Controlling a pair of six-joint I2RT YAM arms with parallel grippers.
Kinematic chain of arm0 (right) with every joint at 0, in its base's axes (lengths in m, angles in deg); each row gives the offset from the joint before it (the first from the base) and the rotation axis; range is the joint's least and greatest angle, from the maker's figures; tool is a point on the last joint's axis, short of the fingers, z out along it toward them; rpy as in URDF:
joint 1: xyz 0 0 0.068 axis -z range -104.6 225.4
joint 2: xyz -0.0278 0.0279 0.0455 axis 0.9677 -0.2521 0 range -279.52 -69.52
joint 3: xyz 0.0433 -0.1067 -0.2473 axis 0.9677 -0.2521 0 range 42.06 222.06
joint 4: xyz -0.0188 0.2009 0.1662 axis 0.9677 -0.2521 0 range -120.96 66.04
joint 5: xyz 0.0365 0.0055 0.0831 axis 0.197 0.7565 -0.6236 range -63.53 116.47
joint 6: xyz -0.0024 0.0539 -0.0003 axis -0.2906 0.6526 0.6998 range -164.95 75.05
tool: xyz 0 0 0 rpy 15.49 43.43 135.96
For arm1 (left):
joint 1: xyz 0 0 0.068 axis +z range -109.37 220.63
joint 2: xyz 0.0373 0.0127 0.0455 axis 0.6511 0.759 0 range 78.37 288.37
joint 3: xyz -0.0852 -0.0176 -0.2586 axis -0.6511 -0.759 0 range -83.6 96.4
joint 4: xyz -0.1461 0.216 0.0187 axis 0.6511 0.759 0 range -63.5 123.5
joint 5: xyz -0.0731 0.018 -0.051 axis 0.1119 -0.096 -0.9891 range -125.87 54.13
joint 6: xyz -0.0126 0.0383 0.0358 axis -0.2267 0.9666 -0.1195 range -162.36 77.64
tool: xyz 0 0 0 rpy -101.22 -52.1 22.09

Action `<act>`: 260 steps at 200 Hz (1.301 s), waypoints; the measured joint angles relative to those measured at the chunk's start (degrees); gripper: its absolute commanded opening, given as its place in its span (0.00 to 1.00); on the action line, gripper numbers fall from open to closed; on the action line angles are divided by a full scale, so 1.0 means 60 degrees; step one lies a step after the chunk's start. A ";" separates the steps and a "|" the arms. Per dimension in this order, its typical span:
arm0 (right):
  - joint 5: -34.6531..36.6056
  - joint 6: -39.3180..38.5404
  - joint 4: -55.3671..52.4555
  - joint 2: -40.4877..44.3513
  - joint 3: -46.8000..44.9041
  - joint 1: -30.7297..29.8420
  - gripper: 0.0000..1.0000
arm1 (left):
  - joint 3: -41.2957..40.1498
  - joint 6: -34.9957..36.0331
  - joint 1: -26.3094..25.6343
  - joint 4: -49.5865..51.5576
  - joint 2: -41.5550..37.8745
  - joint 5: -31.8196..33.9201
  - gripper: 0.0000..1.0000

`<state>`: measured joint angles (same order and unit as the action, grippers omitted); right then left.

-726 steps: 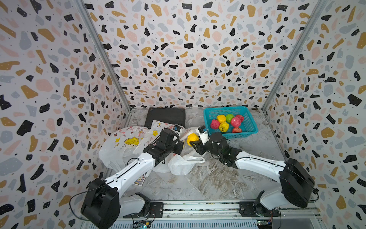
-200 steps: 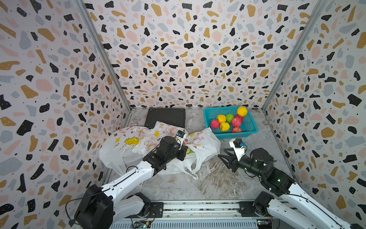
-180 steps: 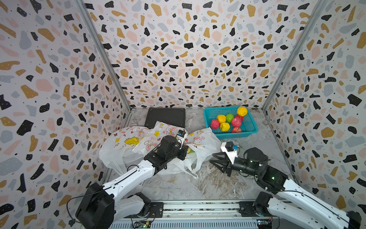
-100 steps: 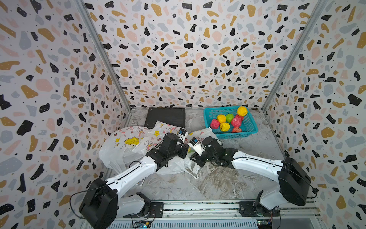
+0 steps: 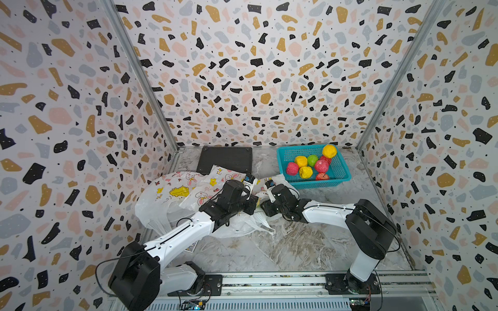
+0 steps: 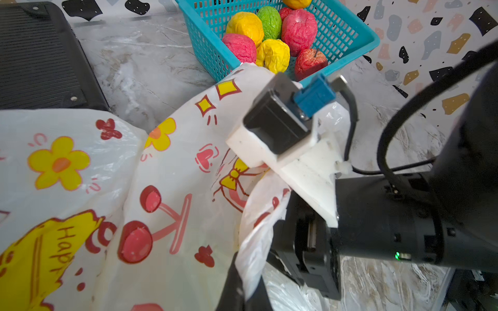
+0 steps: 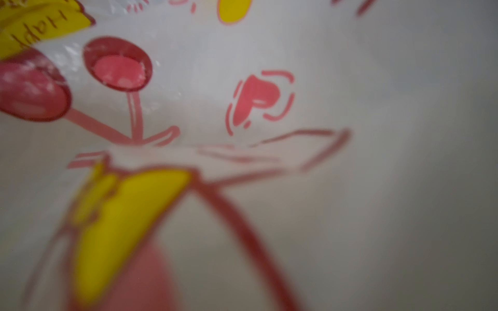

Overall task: Untie the knot of a plastic bag & take out the apple
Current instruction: Pick up the apple from the plastic bag.

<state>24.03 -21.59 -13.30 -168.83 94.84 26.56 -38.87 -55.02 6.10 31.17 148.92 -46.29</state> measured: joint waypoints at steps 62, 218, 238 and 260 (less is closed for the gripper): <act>-0.0415 -0.0415 0.0965 0.0430 -0.1104 -0.0674 0.96 | -0.0004 -0.0004 0.0000 0.0004 0.0062 0.0000 0.00; -0.2845 -0.1719 0.6900 -0.1300 -0.0856 -0.0831 0.99 | -0.1162 -0.1337 0.0714 -0.0882 -0.1614 -0.1147 0.00; -0.2779 -0.1610 0.7198 -0.1650 -0.0787 -0.0831 0.98 | -0.1166 -0.1446 0.0787 -0.0539 -0.1905 -0.1056 0.00; -0.2677 -0.1515 0.7133 -0.2062 -0.0616 -0.0892 0.98 | -0.1665 -0.1545 0.0780 -0.0240 -0.2550 -0.0455 0.48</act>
<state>7.97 -30.69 29.49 -181.20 91.14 21.21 -48.86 -64.29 10.78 29.72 133.62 -49.02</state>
